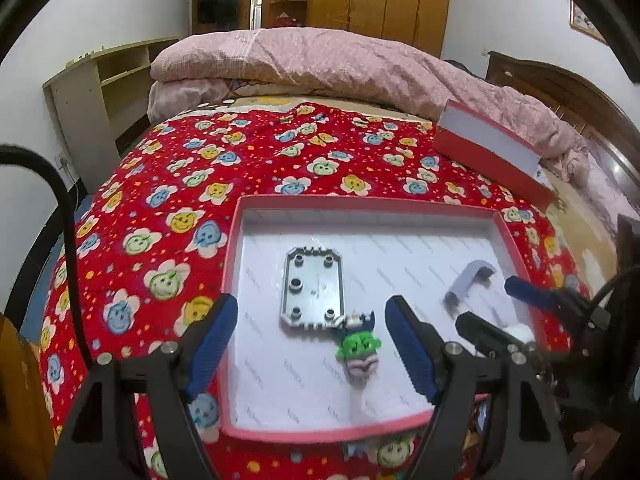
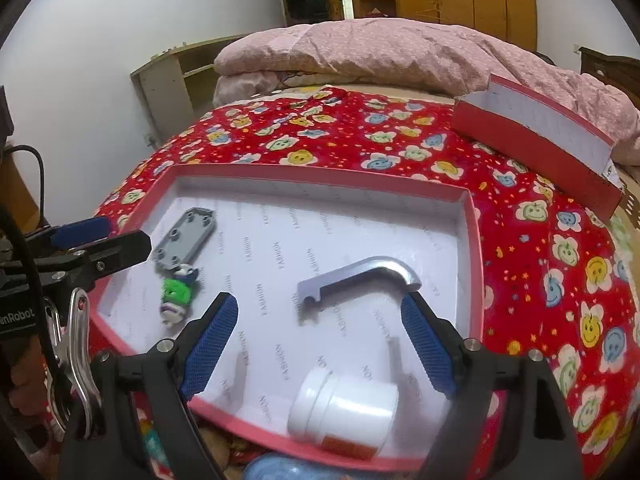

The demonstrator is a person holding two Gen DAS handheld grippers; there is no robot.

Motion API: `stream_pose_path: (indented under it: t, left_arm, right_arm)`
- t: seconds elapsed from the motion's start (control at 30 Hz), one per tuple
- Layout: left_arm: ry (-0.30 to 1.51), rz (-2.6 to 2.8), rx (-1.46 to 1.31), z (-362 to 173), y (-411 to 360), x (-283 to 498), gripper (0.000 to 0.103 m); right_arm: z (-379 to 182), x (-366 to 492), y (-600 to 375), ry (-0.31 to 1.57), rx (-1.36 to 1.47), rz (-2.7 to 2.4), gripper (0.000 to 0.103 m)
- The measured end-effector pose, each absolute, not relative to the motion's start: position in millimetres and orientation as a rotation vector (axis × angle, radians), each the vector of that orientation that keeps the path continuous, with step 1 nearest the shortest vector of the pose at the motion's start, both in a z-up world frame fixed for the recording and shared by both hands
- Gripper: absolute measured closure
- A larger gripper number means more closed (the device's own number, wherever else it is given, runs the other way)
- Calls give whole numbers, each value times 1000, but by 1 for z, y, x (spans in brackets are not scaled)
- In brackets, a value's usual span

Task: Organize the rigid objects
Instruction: 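Lift both grippers out of the box back toward the pile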

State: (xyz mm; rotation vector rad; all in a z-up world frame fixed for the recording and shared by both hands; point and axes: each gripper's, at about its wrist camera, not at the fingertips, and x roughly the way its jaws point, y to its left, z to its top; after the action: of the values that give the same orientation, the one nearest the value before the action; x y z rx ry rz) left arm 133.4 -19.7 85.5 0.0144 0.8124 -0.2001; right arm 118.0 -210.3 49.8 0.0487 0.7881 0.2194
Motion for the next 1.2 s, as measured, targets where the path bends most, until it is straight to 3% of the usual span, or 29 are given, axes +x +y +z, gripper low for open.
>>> stream_pose_path:
  t: [0.67, 0.93, 1.2]
  left_arm:
    - [855, -234, 18, 77, -14, 61, 23]
    - [935, -250, -3, 51, -18, 34, 23]
    - [964, -306, -112, 37, -35, 19, 16]
  right_arm:
    - [69, 23, -228, 768, 118, 203, 17]
    - [45, -18, -238, 831, 106, 149, 17]
    - [18, -54, -247, 860, 88, 166, 17]
